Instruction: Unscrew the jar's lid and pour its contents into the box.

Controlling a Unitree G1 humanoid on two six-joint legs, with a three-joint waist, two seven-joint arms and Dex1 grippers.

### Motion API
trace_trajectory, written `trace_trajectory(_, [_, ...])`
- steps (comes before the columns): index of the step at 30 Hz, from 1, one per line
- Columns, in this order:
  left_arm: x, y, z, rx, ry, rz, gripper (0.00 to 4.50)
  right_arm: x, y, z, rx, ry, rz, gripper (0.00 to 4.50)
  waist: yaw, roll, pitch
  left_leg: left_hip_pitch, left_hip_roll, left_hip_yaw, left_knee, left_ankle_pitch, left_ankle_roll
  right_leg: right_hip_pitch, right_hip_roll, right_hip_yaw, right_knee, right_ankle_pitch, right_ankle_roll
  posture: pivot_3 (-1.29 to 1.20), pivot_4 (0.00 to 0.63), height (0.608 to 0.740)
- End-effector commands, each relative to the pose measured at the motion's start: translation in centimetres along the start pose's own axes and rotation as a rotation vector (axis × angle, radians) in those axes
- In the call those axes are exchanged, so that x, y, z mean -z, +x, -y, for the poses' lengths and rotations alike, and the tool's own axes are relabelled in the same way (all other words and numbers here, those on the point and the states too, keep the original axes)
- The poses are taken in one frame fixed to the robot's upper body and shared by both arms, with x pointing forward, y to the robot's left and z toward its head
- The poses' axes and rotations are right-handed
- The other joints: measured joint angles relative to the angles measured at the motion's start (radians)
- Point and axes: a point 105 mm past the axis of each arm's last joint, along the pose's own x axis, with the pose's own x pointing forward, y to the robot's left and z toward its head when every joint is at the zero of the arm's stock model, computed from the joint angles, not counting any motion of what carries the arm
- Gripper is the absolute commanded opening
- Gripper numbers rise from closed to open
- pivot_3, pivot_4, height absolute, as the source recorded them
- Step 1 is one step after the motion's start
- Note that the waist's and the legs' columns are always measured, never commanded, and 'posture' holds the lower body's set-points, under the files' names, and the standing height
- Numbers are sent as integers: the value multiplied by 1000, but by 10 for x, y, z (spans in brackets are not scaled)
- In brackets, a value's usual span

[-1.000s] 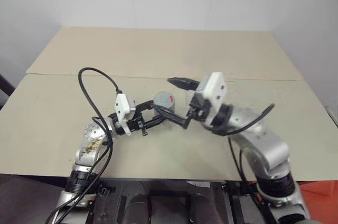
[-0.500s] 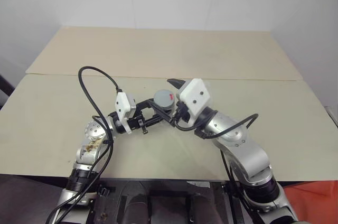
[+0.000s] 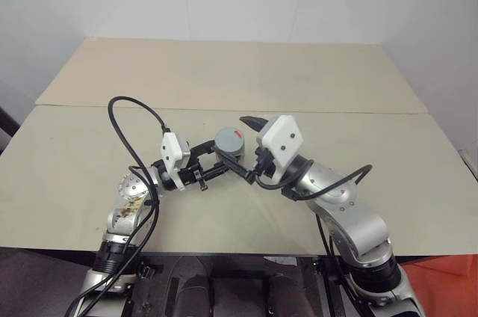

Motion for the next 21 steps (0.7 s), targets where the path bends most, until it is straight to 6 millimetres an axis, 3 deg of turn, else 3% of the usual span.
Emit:
trace_trajectory(1, [-9, -4, -7, -9, 43, 32, 1932, -14, -11, 17, 76, -47, 51, 4462, 0, 0, 0, 0, 0, 0, 0, 0, 0, 0, 0, 0, 0, 0, 0, 0, 150, 740])
trace_trajectory(14, [-5, -5, -7, 0, 42, 25, 1932, -4, -26, 28, 108, -71, 0, 4462, 0, 0, 0, 0, 0, 0, 0, 0, 0, 0, 0, 0, 0, 0, 0, 0, 150, 740])
trace_trajectory(21, [-6, -1, -6, 6, 48, 28, 1932, -33, -25, 15, 0, 11, 130, 4462, -1, 0, 0, 0, 0, 0, 0, 0, 0, 0, 0, 0, 0, 0, 0, 0, 150, 740])
